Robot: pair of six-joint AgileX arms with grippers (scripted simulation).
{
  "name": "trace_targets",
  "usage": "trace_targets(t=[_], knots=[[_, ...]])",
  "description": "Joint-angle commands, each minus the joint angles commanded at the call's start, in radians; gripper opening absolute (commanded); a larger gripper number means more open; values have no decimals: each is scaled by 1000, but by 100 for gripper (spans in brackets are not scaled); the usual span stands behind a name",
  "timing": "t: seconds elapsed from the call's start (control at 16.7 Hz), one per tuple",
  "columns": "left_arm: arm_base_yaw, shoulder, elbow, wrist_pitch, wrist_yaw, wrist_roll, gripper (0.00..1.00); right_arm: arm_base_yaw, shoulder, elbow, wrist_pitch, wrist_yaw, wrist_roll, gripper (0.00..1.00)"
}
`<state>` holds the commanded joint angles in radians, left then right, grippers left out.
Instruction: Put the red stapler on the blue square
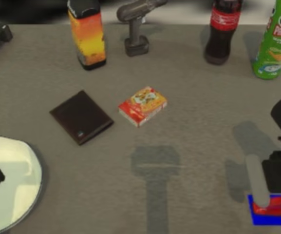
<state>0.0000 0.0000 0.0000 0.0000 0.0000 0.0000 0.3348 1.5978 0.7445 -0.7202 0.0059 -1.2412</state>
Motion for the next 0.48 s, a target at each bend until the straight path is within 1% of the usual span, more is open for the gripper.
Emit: trace_targets(t=[0.12, 0.18, 0.48], knots=[[0, 0, 0, 0, 0, 0, 100, 0, 0, 0, 0, 0, 0, 98], [0, 0, 0, 0, 0, 0, 100, 0, 0, 0, 0, 0, 0, 100], [0, 0, 0, 0, 0, 0, 100, 0, 0, 0, 0, 0, 0, 100]])
